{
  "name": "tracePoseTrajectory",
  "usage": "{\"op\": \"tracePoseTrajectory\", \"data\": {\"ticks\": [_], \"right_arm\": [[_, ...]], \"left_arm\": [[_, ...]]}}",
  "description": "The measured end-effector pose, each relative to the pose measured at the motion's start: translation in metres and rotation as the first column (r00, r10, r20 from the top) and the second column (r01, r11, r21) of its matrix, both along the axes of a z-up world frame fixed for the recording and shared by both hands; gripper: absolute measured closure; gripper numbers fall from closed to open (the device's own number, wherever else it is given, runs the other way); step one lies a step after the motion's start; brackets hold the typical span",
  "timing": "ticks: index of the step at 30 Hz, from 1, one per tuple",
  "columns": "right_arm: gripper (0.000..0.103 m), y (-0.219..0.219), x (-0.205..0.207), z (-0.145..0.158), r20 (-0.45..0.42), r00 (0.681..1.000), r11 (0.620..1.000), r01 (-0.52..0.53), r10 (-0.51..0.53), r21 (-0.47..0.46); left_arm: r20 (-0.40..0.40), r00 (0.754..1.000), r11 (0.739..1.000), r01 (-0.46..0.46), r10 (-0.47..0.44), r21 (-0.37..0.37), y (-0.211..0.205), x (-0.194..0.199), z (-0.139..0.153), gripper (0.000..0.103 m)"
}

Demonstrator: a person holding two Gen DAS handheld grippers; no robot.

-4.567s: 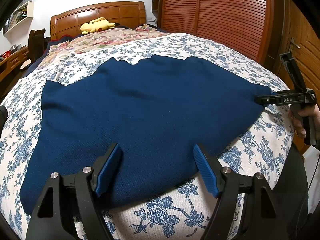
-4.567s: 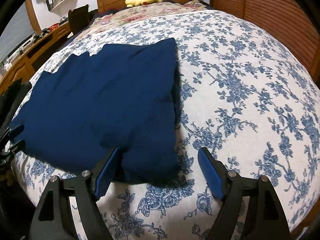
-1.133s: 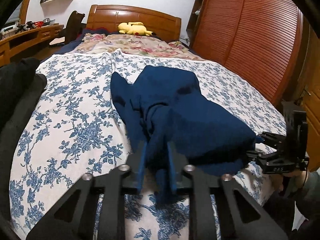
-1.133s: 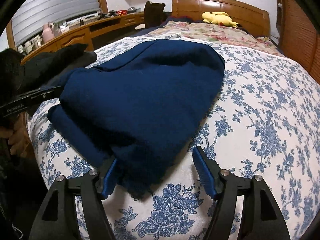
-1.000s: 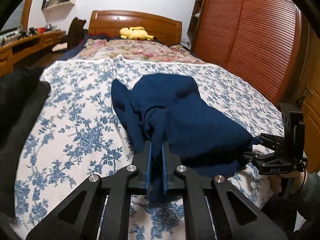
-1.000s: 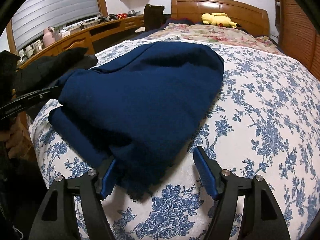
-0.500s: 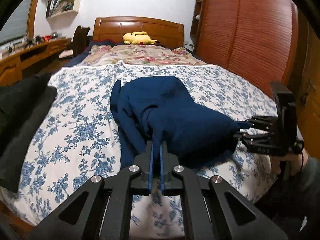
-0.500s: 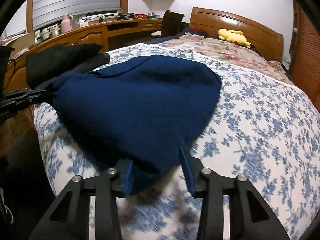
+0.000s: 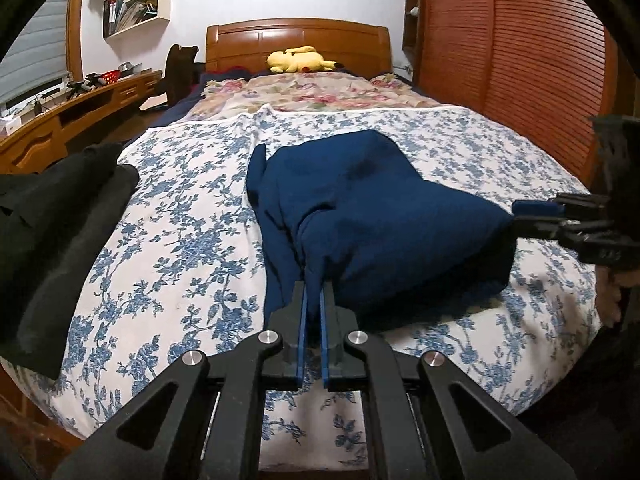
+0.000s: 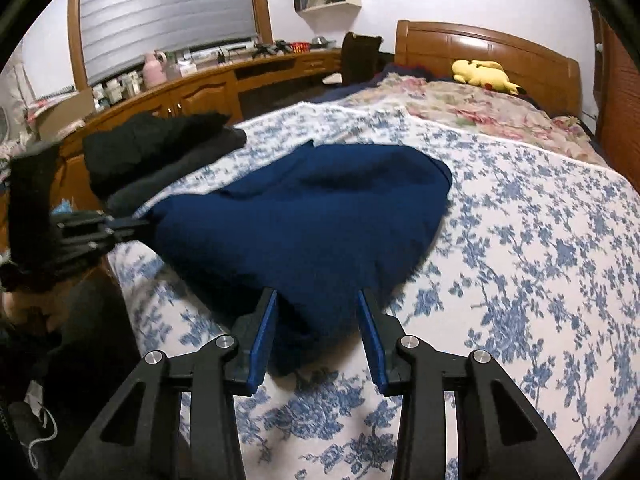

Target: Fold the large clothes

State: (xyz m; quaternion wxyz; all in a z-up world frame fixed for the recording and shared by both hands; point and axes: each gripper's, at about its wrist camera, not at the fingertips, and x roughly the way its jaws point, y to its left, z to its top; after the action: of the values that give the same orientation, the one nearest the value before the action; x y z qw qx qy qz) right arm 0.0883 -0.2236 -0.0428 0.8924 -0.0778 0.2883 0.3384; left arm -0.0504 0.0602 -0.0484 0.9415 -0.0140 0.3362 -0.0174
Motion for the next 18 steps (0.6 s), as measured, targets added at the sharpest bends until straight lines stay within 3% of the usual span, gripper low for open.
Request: {"op": "tracePoseTrajectory", "data": {"ticks": [9, 14, 18], "right_arm": [[0.063, 0.003, 0.007, 0.004, 0.002, 0.999, 0.995, -0.045, 0.045, 0.089], [0.063, 0.001, 0.010, 0.007, 0.023, 1.000, 0.993, -0.023, 0.020, 0.115], [0.063, 0.010, 0.025, -0.007, -0.020, 1.000, 0.993, -0.009, 0.012, 0.117]], "left_arm": [[-0.032, 0.999, 1.000, -0.024, 0.024, -0.007, 0.009, 0.005, -0.007, 0.097], [-0.035, 0.999, 1.000, -0.022, 0.023, 0.018, 0.006, 0.004, -0.007, 0.097], [-0.037, 0.999, 0.999, -0.022, 0.023, 0.026, 0.004, 0.004, -0.007, 0.097]]}}
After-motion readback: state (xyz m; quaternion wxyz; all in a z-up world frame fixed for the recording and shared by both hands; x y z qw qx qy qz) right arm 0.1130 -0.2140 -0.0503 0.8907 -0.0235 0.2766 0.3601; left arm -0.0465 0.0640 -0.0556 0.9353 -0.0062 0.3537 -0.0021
